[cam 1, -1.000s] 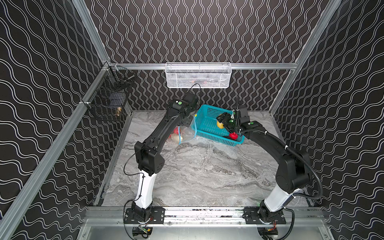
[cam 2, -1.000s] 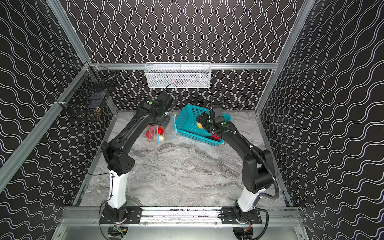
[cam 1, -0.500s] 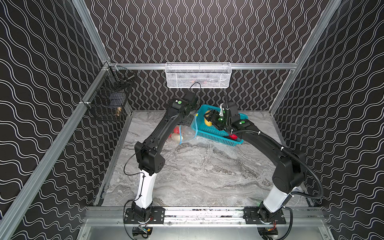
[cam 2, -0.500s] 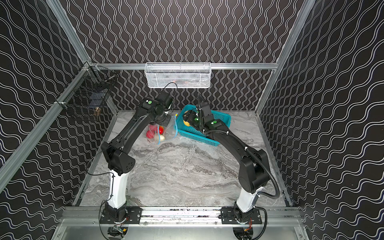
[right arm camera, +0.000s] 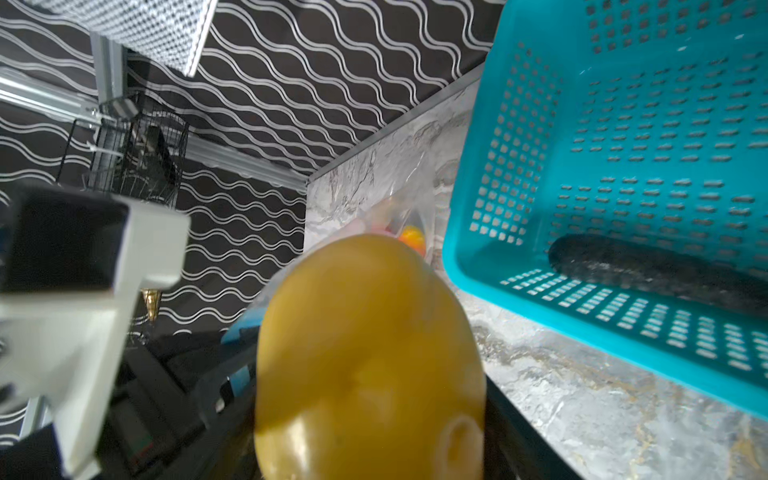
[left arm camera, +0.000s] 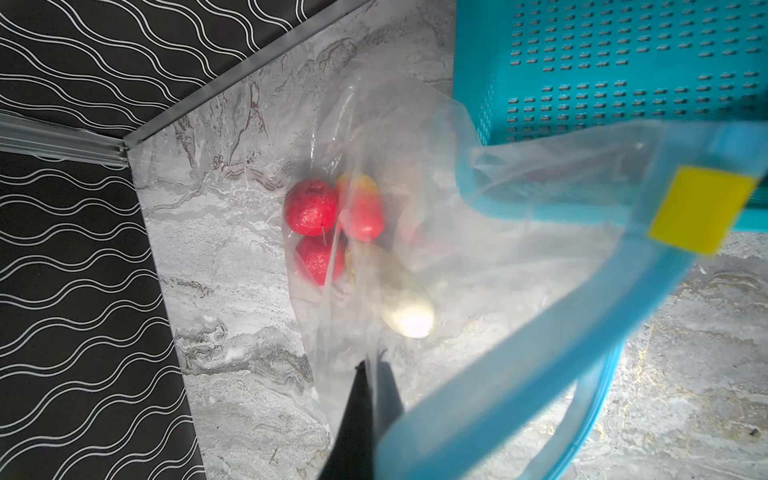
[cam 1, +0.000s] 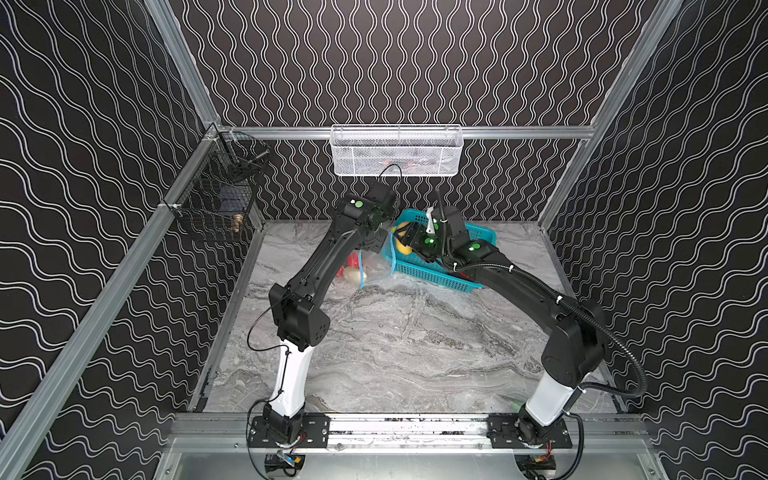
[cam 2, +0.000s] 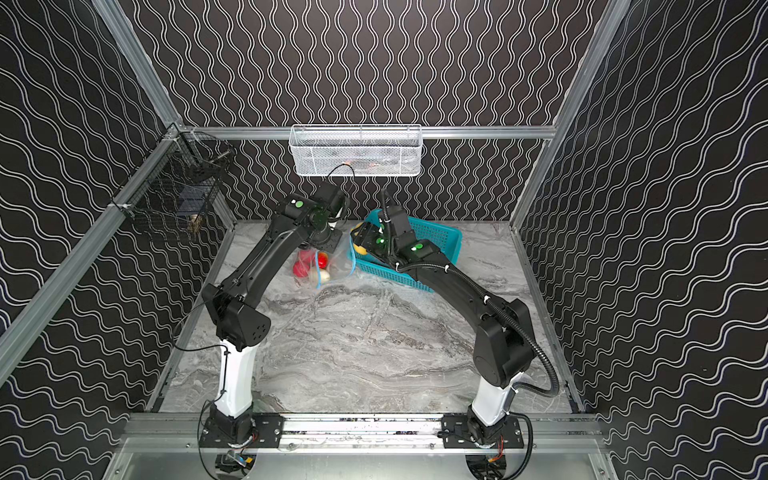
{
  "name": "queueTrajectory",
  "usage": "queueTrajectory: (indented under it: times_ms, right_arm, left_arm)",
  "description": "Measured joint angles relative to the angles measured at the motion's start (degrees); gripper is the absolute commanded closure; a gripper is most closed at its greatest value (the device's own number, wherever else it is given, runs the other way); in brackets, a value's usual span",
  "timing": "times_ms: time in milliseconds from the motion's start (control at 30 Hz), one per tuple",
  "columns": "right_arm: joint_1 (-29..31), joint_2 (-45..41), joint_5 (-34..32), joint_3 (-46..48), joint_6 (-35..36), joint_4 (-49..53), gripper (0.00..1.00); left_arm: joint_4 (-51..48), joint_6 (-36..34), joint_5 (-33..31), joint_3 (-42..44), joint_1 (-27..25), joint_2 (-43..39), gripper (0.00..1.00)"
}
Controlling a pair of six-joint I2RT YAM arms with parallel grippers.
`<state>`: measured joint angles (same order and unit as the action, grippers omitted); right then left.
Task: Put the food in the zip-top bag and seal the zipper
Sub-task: 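Carry the potato with the right gripper over the bag mouth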
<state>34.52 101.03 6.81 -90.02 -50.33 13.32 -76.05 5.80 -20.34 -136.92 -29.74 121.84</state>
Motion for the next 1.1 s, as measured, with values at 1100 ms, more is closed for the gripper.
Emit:
queueTrajectory:
  times_ms: [1100]
  right_arm:
    - [6.88, 5.79, 2.91, 1.16, -3.76, -4.5, 0.38]
  left_arm:
    - [-0.09, 0.09, -1.9, 0.39, 0.0, 0.02, 1.0]
